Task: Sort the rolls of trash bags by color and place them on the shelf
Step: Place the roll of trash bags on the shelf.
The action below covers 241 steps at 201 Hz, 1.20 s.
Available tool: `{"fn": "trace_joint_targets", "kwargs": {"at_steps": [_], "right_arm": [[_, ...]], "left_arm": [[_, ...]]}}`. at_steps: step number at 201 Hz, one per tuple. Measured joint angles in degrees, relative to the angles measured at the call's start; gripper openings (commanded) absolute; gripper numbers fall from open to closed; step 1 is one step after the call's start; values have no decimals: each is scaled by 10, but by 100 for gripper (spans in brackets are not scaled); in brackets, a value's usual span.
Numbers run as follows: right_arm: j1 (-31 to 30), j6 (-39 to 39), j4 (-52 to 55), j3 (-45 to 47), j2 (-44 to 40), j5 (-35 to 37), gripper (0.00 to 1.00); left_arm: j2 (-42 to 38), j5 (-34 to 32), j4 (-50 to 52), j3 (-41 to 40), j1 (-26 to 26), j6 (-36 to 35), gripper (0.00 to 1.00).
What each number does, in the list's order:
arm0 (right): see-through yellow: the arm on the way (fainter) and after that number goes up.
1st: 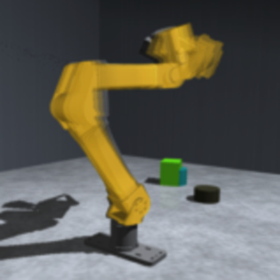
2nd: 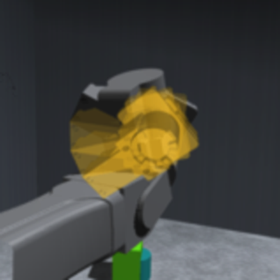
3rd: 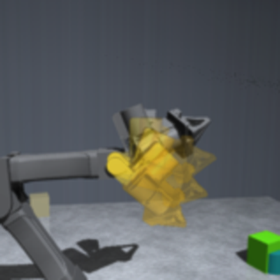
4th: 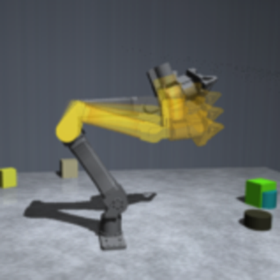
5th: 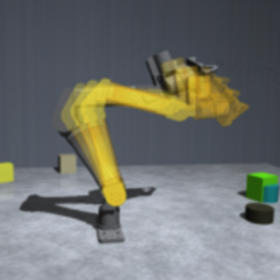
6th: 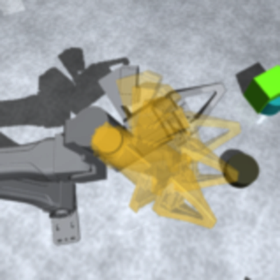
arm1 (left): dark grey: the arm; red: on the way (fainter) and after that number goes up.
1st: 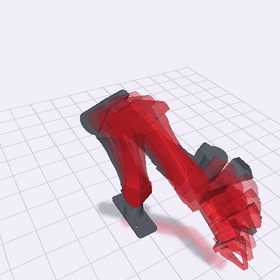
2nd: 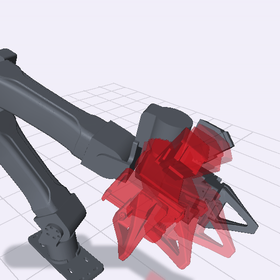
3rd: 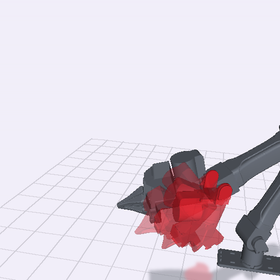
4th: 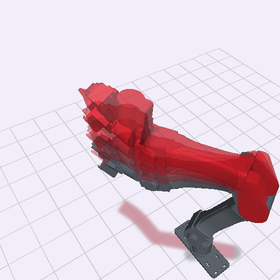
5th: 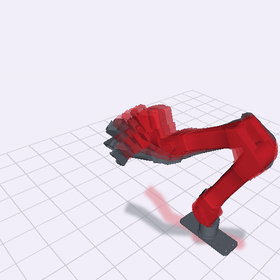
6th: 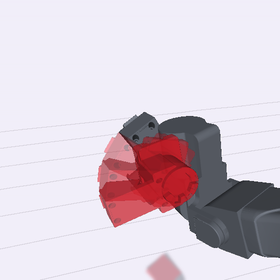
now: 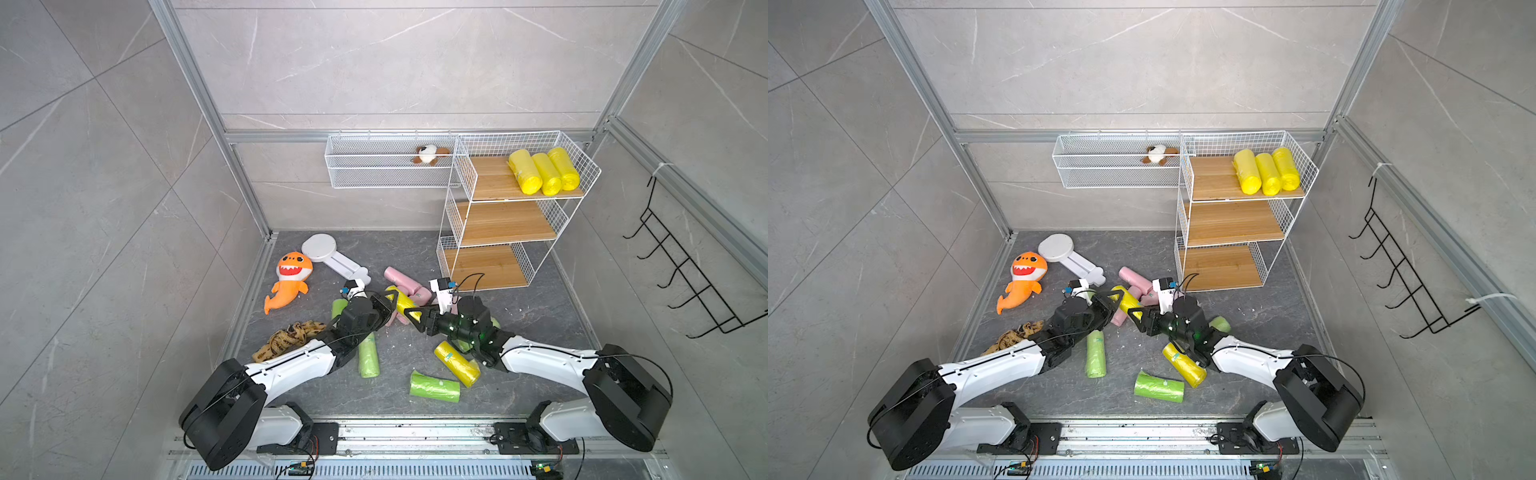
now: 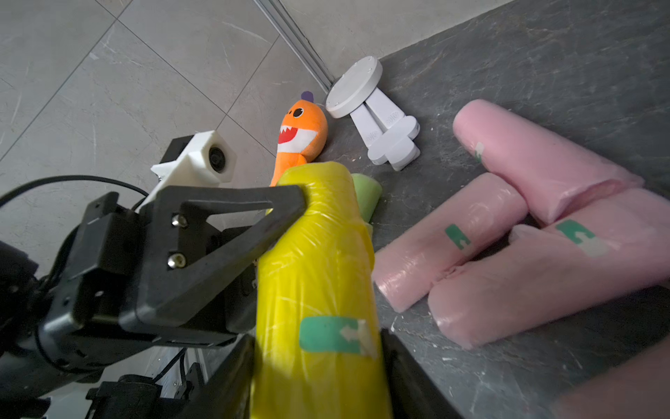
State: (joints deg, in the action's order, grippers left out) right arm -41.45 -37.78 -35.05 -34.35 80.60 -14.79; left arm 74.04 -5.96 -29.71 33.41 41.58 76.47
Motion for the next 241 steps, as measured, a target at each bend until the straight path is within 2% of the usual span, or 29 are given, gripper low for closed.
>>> {"fn": "trace_joint_targets", "kwargs": {"at_steps": [22, 55, 80, 128, 188, 241], "right_arm": [[-1, -2, -4, 4, -1, 3, 32], [-1, 6, 30, 2, -25, 18, 30], [1, 32, 102, -22, -54, 37, 29], [23, 116, 281, -127, -116, 72, 28], [80, 230, 498, -355, -147, 112, 27], [118, 301, 622, -563, -141, 153, 27]], "left_arm": [[-1, -1, -4, -3, 0, 3, 37], [-4, -2, -6, -4, 0, -1, 67], [-14, -7, 15, 3, 0, -27, 78], [-60, -50, 97, 45, 0, -137, 81], [-85, -90, 209, 156, 0, -334, 81], [-71, -69, 238, 184, 0, -404, 81]]}}
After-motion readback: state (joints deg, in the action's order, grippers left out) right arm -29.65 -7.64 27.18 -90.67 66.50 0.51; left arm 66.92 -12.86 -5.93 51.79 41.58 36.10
